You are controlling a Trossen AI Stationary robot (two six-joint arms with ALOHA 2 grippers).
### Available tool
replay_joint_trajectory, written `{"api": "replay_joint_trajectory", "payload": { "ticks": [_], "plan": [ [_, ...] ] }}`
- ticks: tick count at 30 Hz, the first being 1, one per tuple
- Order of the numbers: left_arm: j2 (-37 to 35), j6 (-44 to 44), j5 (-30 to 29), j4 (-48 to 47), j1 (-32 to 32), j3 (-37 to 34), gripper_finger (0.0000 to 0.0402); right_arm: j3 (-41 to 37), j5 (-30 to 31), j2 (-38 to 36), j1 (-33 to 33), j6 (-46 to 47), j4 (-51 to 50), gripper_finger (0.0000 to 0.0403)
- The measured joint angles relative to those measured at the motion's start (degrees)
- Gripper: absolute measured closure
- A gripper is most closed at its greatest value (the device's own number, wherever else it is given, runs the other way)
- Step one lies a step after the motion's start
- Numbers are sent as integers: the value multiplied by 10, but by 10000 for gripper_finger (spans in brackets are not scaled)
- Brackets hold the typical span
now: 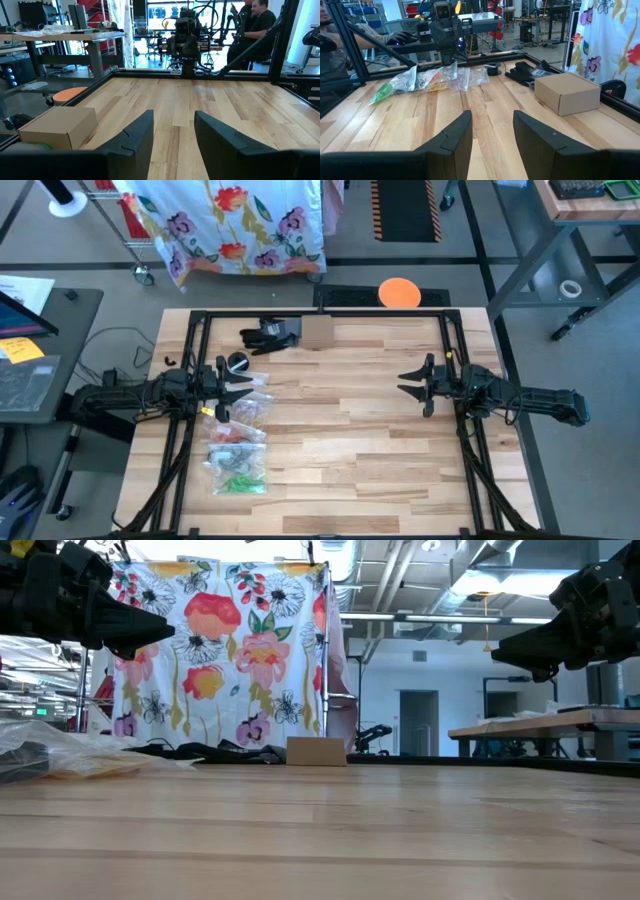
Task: Sort rubber bands
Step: Return to Home Position
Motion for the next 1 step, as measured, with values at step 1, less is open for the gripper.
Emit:
{"api": "replay_joint_trajectory", "payload": {
  "ticks": [1],
  "plan": [
    [0,0,0,0,0,0,265,0,0,0,0,0,0,265]
  ]
}}
